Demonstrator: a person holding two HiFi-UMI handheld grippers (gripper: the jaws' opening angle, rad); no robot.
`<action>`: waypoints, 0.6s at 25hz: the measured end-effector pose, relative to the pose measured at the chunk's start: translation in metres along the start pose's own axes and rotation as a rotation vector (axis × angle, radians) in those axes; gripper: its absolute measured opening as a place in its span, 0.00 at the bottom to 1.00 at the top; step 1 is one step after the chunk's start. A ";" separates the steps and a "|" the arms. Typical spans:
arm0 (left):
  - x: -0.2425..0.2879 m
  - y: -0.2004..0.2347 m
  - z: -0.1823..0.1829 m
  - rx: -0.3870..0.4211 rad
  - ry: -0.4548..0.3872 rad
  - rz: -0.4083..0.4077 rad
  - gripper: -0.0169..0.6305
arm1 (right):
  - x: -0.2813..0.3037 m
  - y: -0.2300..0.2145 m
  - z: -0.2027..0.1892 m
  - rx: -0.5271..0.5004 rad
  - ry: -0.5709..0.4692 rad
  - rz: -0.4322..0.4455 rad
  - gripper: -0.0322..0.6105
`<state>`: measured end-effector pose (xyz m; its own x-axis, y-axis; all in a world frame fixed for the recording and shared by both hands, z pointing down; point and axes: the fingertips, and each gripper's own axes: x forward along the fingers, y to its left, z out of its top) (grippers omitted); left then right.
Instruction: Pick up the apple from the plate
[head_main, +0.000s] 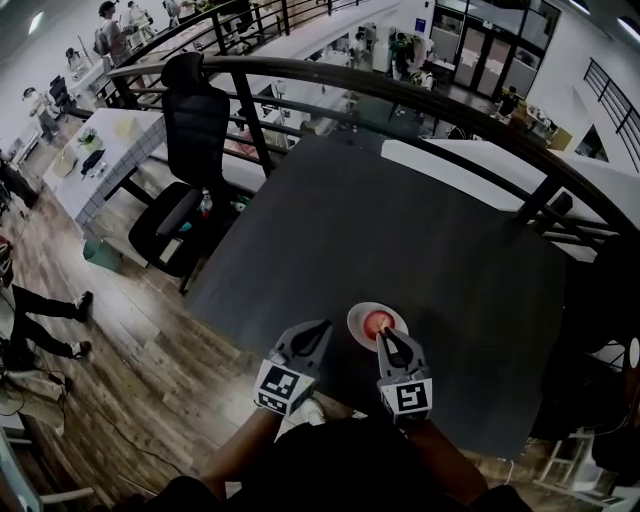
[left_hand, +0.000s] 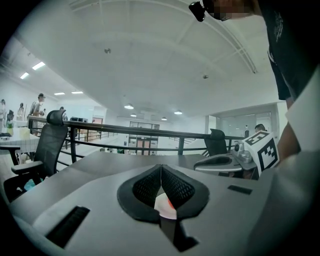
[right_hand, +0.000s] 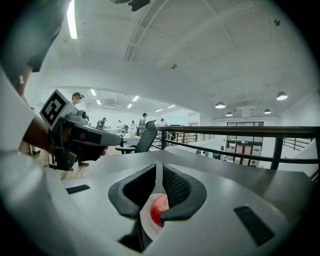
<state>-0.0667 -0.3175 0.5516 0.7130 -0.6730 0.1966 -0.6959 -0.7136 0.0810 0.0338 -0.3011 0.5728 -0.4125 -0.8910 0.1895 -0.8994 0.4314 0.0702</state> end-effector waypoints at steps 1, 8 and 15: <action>0.001 0.001 0.000 -0.002 0.002 0.001 0.06 | 0.002 0.000 -0.003 0.003 0.008 0.002 0.15; 0.006 0.004 -0.005 -0.015 0.016 0.008 0.06 | 0.018 -0.003 -0.027 0.051 0.083 -0.010 0.46; 0.008 -0.001 -0.013 -0.021 0.028 0.014 0.06 | 0.031 -0.018 -0.070 0.064 0.194 -0.040 0.61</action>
<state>-0.0613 -0.3196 0.5656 0.7006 -0.6771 0.2253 -0.7077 -0.6996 0.0982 0.0471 -0.3261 0.6457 -0.3464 -0.8607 0.3732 -0.9244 0.3809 0.0205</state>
